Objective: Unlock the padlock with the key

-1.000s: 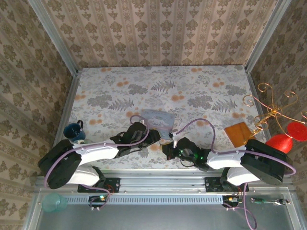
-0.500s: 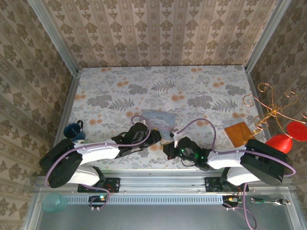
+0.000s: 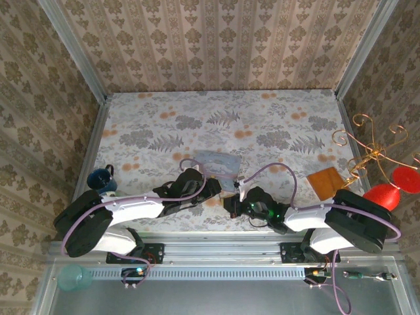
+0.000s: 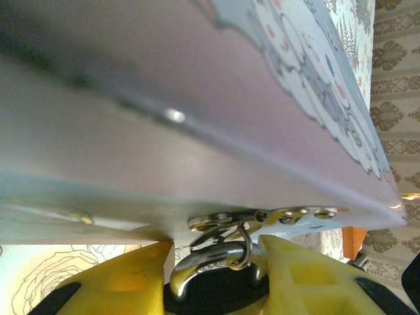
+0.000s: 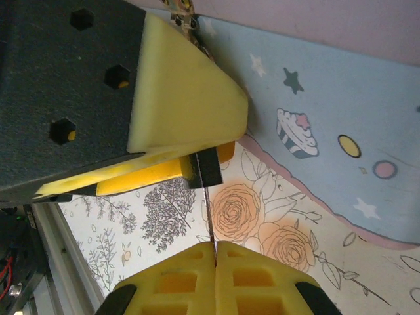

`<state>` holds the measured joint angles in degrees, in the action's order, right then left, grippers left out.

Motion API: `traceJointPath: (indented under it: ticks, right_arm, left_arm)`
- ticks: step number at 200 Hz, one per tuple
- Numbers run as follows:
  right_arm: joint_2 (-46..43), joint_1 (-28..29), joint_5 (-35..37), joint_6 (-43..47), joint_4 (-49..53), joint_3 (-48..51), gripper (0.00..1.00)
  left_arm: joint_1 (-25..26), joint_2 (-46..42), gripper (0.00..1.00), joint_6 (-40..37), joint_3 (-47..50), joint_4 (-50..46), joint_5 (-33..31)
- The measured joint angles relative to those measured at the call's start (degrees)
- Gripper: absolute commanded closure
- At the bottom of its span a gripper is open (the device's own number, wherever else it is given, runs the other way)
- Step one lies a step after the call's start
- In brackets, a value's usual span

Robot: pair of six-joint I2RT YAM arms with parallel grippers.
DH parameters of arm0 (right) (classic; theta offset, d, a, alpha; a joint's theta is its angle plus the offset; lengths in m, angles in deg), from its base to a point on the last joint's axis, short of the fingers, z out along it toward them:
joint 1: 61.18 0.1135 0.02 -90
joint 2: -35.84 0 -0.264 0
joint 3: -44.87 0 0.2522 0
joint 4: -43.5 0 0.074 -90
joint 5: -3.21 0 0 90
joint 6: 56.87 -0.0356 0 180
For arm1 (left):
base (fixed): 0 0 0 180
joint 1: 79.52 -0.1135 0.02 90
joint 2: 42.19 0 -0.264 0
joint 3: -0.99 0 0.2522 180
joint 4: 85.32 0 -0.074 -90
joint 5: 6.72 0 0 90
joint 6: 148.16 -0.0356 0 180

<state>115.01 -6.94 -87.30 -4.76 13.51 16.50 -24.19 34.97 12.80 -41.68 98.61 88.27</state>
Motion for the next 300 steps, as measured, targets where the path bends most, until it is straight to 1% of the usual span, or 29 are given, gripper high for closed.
traceJointPath:
  ticks: [27, 62, 199, 300]
  right_arm:
    - [2.9, 0.0, -0.2, 0.1, -3.1, 0.0, 1.00]
    - [4.1, 0.0, -0.4, 0.1, -5.0, 0.0, 1.00]
    - [1.9, 0.0, -0.4, 0.5, -5.4, 0.5, 1.00]
    - [1.9, 0.0, -0.4, 1.6, -5.4, 0.5, 1.00]
  left_arm:
    - [0.0, 0.0, 0.90, 0.1, 0.0, 0.1, -0.1]
    - [0.0, 0.0, 0.90, 0.3, 0.0, 0.2, -0.1]
    - [-0.5, -2.7, 0.89, 1.1, 0.7, -1.3, -0.1]
    - [-1.0, -2.7, 0.88, 0.8, 0.8, -2.3, 0.2]
